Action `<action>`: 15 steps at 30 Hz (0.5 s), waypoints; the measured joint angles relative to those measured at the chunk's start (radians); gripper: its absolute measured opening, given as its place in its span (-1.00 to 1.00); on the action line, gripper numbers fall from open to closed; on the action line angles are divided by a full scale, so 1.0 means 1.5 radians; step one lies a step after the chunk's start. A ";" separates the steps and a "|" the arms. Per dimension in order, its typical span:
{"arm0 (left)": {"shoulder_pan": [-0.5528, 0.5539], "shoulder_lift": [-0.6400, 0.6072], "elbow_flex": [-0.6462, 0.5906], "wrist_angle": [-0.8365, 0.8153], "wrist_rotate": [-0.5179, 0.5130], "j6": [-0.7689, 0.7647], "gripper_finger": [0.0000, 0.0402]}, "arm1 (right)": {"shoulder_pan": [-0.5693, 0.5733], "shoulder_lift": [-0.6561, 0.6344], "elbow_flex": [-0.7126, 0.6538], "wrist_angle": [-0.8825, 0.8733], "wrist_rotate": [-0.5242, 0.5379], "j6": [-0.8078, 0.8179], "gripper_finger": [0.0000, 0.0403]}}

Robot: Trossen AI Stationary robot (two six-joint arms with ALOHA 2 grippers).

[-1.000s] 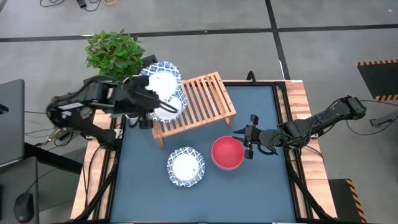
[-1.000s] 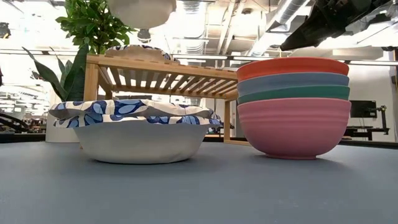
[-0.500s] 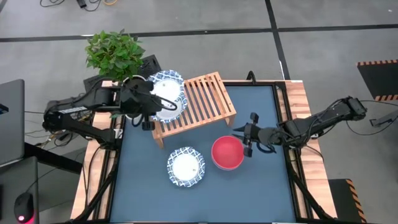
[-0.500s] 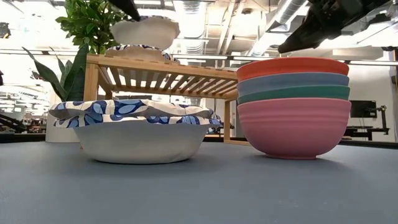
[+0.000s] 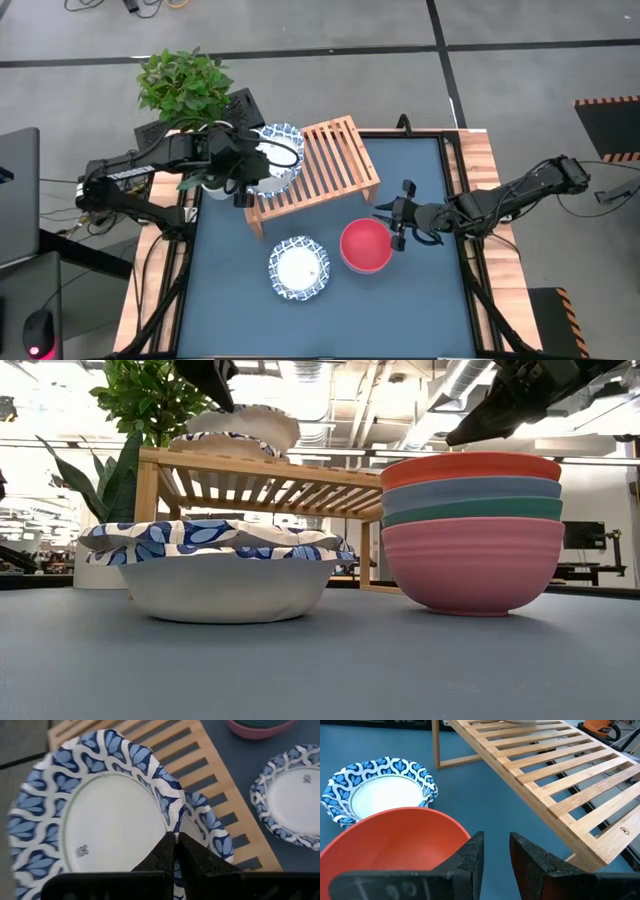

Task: Place and stack bowls onto a shelf
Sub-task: Stack the blue patterned bowl on top of the blue patterned bowl on the shelf

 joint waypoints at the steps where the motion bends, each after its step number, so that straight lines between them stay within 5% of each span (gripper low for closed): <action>1: 0.003 0.006 0.000 -0.001 0.008 0.003 -1.00 | 0.000 0.000 0.000 -0.001 0.000 0.000 -0.41; 15: 0.005 0.007 0.000 -0.043 0.013 -0.009 -1.00 | 0.000 0.000 0.000 0.000 0.000 0.006 -0.41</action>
